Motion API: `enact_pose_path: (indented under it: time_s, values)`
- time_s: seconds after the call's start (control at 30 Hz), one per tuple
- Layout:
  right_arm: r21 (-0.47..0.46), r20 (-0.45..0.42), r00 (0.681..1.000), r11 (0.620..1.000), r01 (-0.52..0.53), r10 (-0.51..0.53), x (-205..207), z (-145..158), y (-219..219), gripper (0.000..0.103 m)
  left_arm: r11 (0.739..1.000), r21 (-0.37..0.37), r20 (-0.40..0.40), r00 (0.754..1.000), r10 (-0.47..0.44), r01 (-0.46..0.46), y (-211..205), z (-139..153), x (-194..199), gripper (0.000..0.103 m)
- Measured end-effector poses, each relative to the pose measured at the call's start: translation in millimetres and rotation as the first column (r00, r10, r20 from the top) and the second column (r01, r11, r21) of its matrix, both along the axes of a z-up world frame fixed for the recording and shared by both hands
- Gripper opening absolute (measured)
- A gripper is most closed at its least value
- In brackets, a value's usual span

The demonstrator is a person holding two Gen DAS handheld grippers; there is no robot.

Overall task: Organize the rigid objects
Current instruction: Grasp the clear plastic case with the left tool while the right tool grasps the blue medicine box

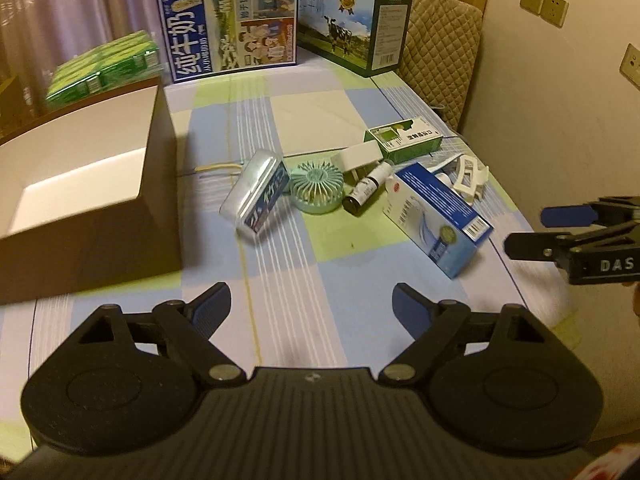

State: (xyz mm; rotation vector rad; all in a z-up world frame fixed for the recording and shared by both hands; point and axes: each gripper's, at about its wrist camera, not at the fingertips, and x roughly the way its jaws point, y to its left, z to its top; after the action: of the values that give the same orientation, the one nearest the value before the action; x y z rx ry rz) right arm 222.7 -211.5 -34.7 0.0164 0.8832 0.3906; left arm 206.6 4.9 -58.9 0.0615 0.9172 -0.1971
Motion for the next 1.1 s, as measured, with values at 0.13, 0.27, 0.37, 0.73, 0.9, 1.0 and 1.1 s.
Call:
enact_pose_path:
  time_s: [0.13, 0.27, 0.37, 0.73, 0.9, 1.0, 1.1]
  values:
    - [-0.034, -0.015, 1.0, 0.999, -0.002, 0.001, 29.8, -15.2, 14.2, 0.073, 1.0, 0.014, -0.014, 1.0, -0.026, 0.026, 8.4, -7.5, 27.0, 0.085]
    - [-0.061, -0.038, 0.999, 0.998, 0.01, -0.012, 55.4, -30.1, 22.9, 0.067, 0.998, 0.025, -0.023, 0.998, -0.052, 0.052, 16.3, -14.2, 49.8, 0.085]
    - [-0.076, -0.057, 0.998, 0.997, 0.012, -0.017, 67.6, -39.4, 27.5, 0.063, 0.996, 0.033, -0.023, 0.997, -0.079, 0.08, 18.2, -18.6, 63.7, 0.085]
    - [-0.153, -0.093, 0.995, 0.988, 0.021, -0.035, 92.4, -59.8, 42.1, 0.055, 0.985, 0.081, -0.031, 0.988, -0.153, 0.155, 20.5, -30.8, 104.0, 0.085]
    - [-0.158, -0.092, 0.995, 0.987, 0.028, -0.043, 91.3, -59.3, 40.9, 0.035, 0.976, 0.103, -0.041, 0.981, -0.188, 0.192, 21.8, -36.3, 119.6, 0.083]
    - [-0.106, -0.065, 0.996, 0.992, 0.062, -0.069, 86.4, -45.6, 35.3, 0.035, 0.971, 0.122, -0.053, 0.978, -0.203, 0.208, 23.5, -40.6, 128.8, 0.081]
    - [-0.078, -0.047, 0.991, 0.99, 0.118, -0.122, 83.8, -32.4, 30.0, 0.035, 0.964, 0.133, -0.066, 0.973, -0.222, 0.229, 25.5, -44.7, 137.0, 0.081]
